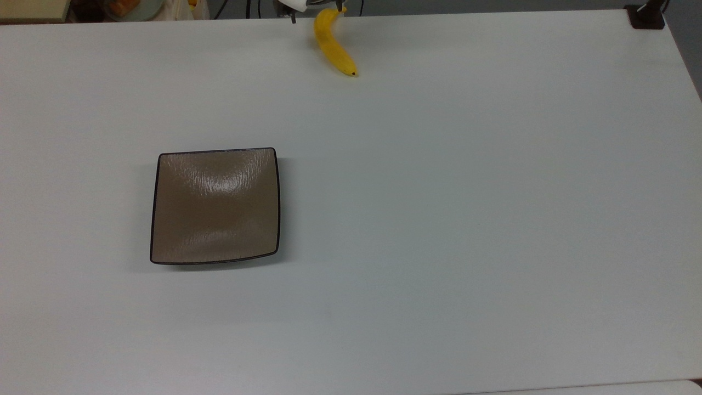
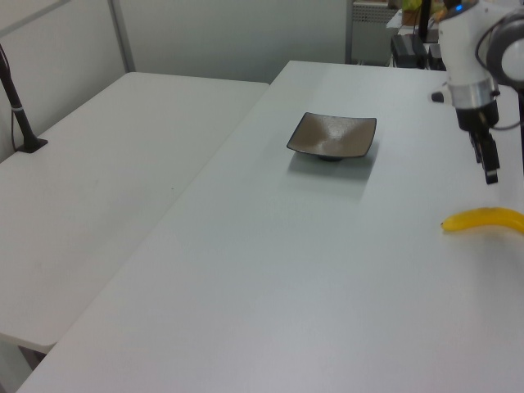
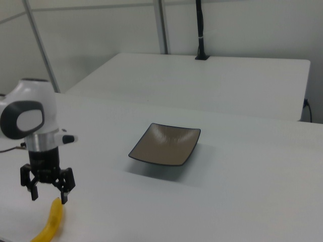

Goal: Bananas placed on a ceramic plate
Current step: 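Lower the gripper onto the banana and close it around the banana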

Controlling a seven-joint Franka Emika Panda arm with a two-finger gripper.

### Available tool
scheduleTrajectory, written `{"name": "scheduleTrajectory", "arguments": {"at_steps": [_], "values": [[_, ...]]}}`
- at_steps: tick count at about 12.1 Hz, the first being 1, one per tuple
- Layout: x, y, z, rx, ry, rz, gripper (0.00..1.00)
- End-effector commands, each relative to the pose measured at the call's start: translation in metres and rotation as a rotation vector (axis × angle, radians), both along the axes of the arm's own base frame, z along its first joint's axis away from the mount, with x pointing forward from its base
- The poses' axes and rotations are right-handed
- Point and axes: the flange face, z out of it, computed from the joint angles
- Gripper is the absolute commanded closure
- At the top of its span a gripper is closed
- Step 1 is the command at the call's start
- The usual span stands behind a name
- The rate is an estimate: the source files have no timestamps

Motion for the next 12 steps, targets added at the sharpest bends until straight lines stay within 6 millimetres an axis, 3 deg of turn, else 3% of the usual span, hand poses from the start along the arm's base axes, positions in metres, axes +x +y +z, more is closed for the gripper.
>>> {"name": "scheduleTrajectory", "arguments": {"at_steps": [1,4,10,12], "values": [[-0.022,0.012,-0.036,-0.005,-0.062,0.006,0.00],[-0.027,0.010,-0.057,-0.001,-0.079,0.005,0.00],[-0.033,0.018,-0.075,-0.001,-0.083,0.034,0.00],[-0.034,0.019,-0.078,0.004,-0.098,0.048,0.08]]}}
